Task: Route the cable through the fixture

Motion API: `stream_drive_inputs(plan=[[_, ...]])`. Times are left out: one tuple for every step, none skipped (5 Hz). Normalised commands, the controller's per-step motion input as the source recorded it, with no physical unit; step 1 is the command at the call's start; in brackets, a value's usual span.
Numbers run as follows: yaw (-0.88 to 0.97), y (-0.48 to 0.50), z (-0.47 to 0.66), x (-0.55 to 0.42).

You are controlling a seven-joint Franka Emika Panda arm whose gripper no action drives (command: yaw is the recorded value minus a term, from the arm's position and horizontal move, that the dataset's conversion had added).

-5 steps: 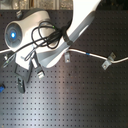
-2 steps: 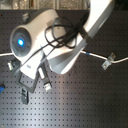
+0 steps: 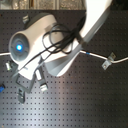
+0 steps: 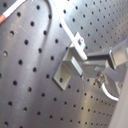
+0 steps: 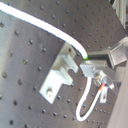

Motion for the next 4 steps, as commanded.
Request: stream_drive_inputs(plan=[[0.0,0.295,0.16,-0.415],[-0.15,0.143,0.22,-0.235],[-0.3,0.114,0.11,0.034],[-0.28,0.143,0.17,-0.038]])
